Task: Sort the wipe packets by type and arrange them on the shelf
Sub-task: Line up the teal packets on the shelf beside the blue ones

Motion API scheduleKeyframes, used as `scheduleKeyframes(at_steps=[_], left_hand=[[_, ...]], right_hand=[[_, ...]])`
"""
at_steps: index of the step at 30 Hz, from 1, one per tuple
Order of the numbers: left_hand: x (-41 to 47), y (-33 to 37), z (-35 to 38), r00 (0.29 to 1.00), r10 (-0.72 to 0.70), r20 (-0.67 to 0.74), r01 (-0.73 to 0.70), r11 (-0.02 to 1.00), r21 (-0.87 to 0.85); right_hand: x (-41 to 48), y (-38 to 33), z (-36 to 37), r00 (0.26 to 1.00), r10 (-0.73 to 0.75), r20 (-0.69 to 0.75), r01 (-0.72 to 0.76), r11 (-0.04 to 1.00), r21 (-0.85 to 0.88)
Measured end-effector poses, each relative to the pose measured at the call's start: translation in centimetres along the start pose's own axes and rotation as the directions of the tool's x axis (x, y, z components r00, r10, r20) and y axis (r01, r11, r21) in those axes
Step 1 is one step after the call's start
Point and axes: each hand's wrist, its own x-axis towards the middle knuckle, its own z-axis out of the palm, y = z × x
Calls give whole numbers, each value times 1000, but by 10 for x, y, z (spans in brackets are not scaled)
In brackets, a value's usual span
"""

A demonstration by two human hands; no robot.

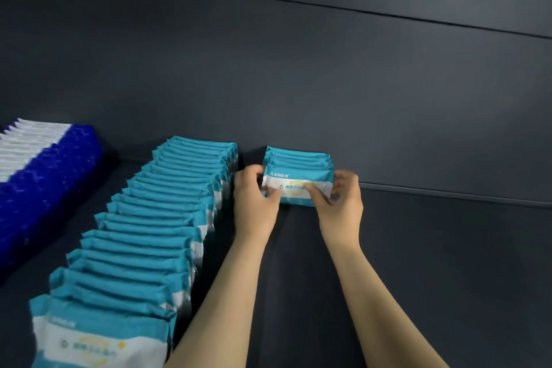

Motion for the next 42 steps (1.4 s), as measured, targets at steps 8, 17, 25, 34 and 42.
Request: scheduleKeyframes(at_steps=[8,17,25,34,42], left_hand=[[-3,-3,0,999,-23,-43,22,1000,-22],[-52,20,-8,998,7,-58,-12,996,-88],[-149,81,-19,880,-56,471,258,890,-376],[-319,140,19,710,85,699,259,891,-373],[-507,142,80,412,58,909,303,933,-197]], right_hand=[[10,8,-8,996,36,78,-32,998,-57],[-30,-13,-84,959,277,52,-277,892,356],[-132,-31,-199,945,320,-72,-265,874,407],[-291,-12,-373,841,403,-361,-286,897,336],[-451,24,-498,594,514,-619,-389,857,339]])
